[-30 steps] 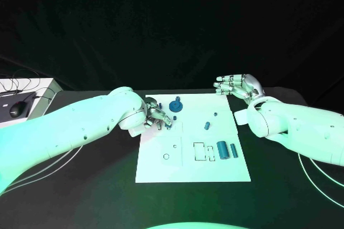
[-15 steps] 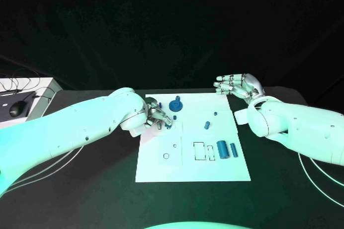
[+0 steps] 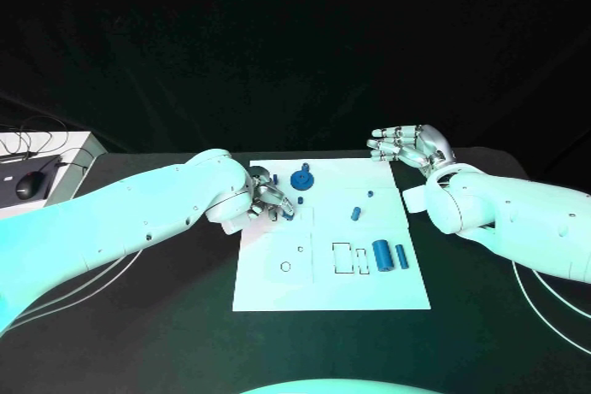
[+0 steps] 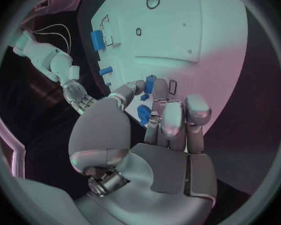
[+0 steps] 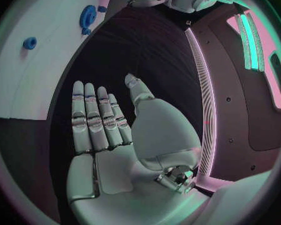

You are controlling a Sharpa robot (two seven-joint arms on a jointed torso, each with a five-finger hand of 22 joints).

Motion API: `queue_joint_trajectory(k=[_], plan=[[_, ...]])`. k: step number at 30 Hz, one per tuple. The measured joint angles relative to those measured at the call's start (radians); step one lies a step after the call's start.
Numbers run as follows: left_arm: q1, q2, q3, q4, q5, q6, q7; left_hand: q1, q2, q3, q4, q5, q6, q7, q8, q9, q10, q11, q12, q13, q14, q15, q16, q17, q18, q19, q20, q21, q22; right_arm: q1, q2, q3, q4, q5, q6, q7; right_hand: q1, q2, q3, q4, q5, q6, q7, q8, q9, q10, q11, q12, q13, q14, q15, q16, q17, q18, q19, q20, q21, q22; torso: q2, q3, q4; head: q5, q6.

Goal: Assemble the parts on the task board

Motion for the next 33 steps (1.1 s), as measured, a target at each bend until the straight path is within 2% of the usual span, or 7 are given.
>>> queue_joint_trajectory(k=[19, 25, 26, 33], plan=[[0.000, 0.004, -0.001, -0.004, -0.028, 0.012, -0.004, 0.000, 0.000, 0.000, 0.000, 0.003, 0.000, 0.000, 0.005, 0.000, 0.000, 0.000, 0.000, 0.004, 0.000, 0.000, 0.000, -0.010, 0.000, 0.002, 0.001, -0.004, 0.001, 0.000, 0.000, 0.000, 0.000, 0.000, 0.001, 0.000, 0.000, 0.000, -0.003, 0.003, 0.000, 0.001, -0.001, 0.000, 0.000, 0.000, 0.000, 0.000, 0.000, 0.000, 0.000, 0.000, 0.000, 0.000, 0.000, 0.000, 0.000, -0.001, 0.000, 0.0008, 0.0001, -0.001, -0.003], [0.001, 0.008, -0.002, -0.008, -0.030, 0.015, -0.004, 0.000, 0.000, -0.020, -0.020, 0.003, 0.000, 0.000, 0.006, 0.000, 0.000, 0.000, 0.000, 0.002, 0.000, 0.000, 0.000, -0.012, 0.000, 0.005, -0.002, -0.006, 0.004, 0.000, 0.000, 0.000, 0.000, 0.000, 0.002, 0.000, 0.000, 0.000, -0.003, 0.003, 0.000, 0.001, -0.001, 0.000, 0.000, 0.000, 0.000, 0.000, 0.000, 0.000, 0.000, 0.000, 0.000, 0.000, 0.000, 0.000, 0.000, -0.001, 0.000, 0.0010, -0.0001, -0.002, -0.005], [0.001, 0.008, -0.002, -0.008, -0.030, 0.015, -0.004, 0.000, 0.000, -0.025, -0.025, 0.003, 0.000, 0.000, 0.015, 0.000, 0.001, -0.001, 0.000, 0.000, 0.000, 0.000, 0.000, -0.012, -0.001, 0.005, -0.002, -0.009, 0.007, 0.000, 0.000, 0.000, 0.000, 0.000, 0.002, 0.000, 0.000, 0.000, -0.003, 0.003, 0.000, 0.001, -0.001, 0.000, 0.000, 0.000, 0.000, 0.000, 0.000, 0.000, 0.000, 0.000, 0.000, 0.000, 0.000, 0.000, 0.000, -0.001, 0.000, 0.0010, -0.0001, -0.002, -0.006], [0.001, 0.009, -0.002, -0.009, -0.030, 0.019, -0.004, 0.000, 0.000, -0.035, -0.034, 0.003, 0.000, 0.000, 0.021, 0.000, 0.001, -0.001, 0.000, -0.004, 0.000, 0.000, 0.004, -0.004, -0.001, 0.005, -0.002, -0.009, 0.014, 0.000, 0.000, 0.000, 0.000, 0.001, 0.003, 0.000, 0.000, 0.000, -0.003, 0.003, 0.000, 0.001, -0.001, 0.000, 0.000, 0.000, 0.000, 0.000, 0.000, 0.000, 0.000, 0.000, 0.000, 0.000, 0.000, 0.000, 0.000, -0.001, 0.000, 0.0010, -0.0001, -0.002, -0.007]])
